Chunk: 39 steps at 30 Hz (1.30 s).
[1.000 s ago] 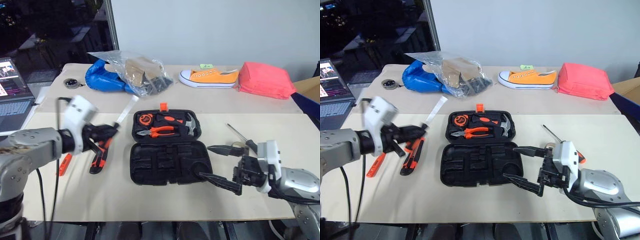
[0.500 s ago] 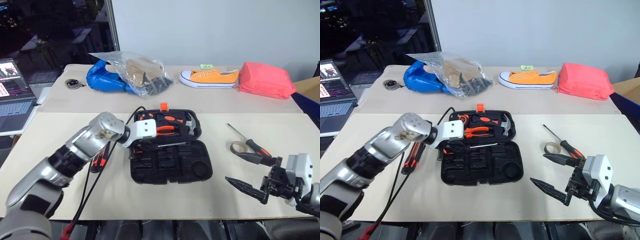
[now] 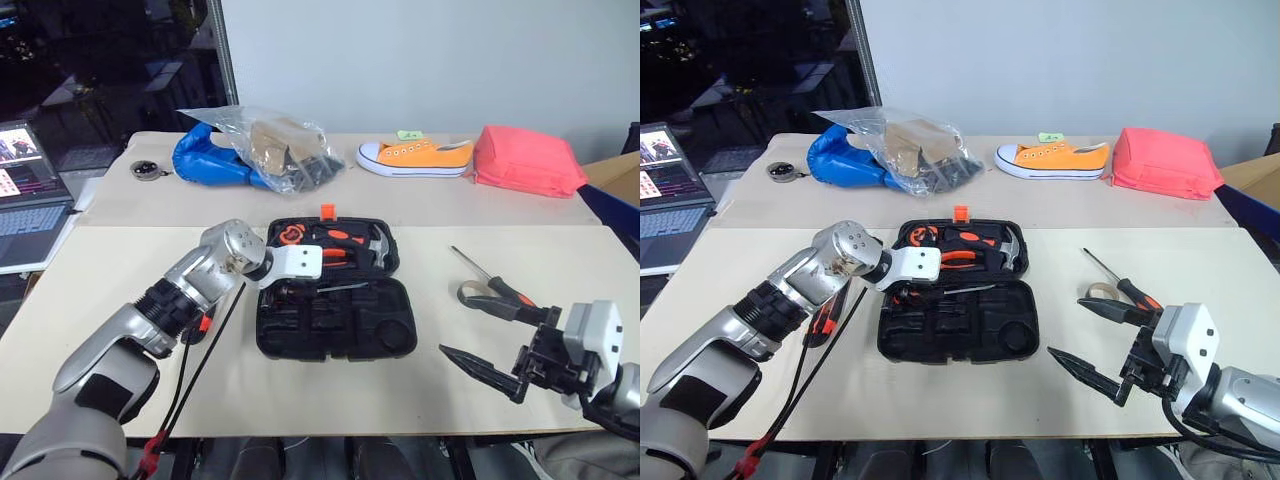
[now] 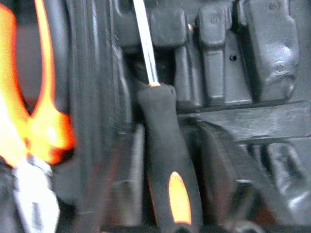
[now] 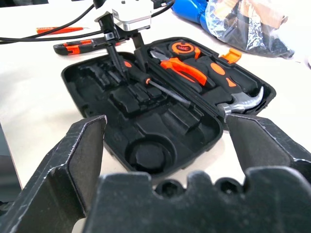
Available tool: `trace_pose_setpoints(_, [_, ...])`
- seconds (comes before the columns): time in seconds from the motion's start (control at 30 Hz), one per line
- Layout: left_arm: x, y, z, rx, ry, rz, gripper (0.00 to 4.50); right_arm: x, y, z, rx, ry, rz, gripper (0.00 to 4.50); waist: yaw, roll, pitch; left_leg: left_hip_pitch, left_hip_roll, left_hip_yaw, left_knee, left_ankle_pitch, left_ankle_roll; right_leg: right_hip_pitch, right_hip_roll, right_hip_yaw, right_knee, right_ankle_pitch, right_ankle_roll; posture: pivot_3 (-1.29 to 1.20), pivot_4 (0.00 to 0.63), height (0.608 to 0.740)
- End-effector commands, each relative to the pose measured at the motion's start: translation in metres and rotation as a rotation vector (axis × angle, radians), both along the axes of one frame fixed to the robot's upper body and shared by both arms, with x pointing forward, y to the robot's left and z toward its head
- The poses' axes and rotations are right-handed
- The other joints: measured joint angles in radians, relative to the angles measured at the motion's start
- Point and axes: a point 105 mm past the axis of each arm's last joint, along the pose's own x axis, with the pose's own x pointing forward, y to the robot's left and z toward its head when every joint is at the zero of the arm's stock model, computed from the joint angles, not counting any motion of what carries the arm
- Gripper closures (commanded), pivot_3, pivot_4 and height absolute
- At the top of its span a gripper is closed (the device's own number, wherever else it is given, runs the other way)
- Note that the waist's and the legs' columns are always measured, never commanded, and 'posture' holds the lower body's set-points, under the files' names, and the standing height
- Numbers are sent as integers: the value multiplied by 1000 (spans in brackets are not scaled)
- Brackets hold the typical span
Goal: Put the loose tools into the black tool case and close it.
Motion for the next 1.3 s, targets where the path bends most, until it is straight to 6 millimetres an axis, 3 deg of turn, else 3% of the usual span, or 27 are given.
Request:
trace_pose_setpoints(0.03, [5, -1, 26, -84, -91, 29, 593, 2, 4, 10, 4, -28, 21, 0, 0, 0, 0, 0, 0, -1, 0, 0, 0, 0, 0, 0, 0, 0, 0, 0, 150, 740])
trace_pose_setpoints(0.13, [0, -10, 54, -267, -253, -45, 593, 4, 5, 11, 4, -31, 27, 0, 2, 1, 0, -2, 0, -1, 0, 0, 0, -1, 0, 0, -1, 0, 0, 0, 150, 740])
trace_pose_setpoints(0.2, [-5, -6, 59, -327, -222, -2, 593, 3, 5, 10, 6, -32, 25, 0, 6, 1, 0, -5, 0, -2, 0, 0, 0, -2, -1, 0, -1, 0, 0, 0, 150, 740])
trace_pose_setpoints(0.33, [-7, 0, 68, -525, -133, 162, 1702, 2, 3, 7, 12, -30, 11, 0, 12, 2, -1, -5, -1, -2, 0, 0, 1, -2, -1, -1, -1, -1, 1, 0, 150, 740])
trace_pose_setpoints(0.47, [2, 0, 53, -713, -108, 383, 3207, 0, 4, 3, 30, -29, -12, 0, 16, 4, -2, -4, -1, -3, 2, 0, 1, -1, -1, -1, 0, -1, 1, 0, 150, 740])
trace_pose_setpoints(0.6, [10, -8, 30, -791, -107, 533, 4476, 0, 4, 0, 37, -23, -23, 0, 23, 4, -2, -4, -2, -3, 4, 0, 1, 1, -1, -1, 0, 0, 2, 0, 150, 740])
trace_pose_setpoints(0.8, [4, 0, -28, -668, -86, 631, 4476, 2, 4, 2, 31, -27, -31, 0, 15, 6, -3, 1, -2, -4, 3, 0, 1, 5, -1, 0, 0, 0, 2, 0, 150, 740])
trace_pose_setpoints(0.97, [-6, 5, -64, -528, -77, 602, 4476, 4, 6, 4, 29, -28, -33, 0, 12, 7, -5, 10, -2, -3, 3, -1, 1, 15, -1, 0, -2, 0, 2, 0, 150, 740])
trace_pose_setpoints(1.3, [-5, 2, -84, -375, -146, 467, 4476, 9, 2, 1, 26, -6, -62, 0, 0, 11, -16, 15, -3, -3, 3, -1, 1, 19, -2, 1, -1, -1, 2, 0, 150, 740])
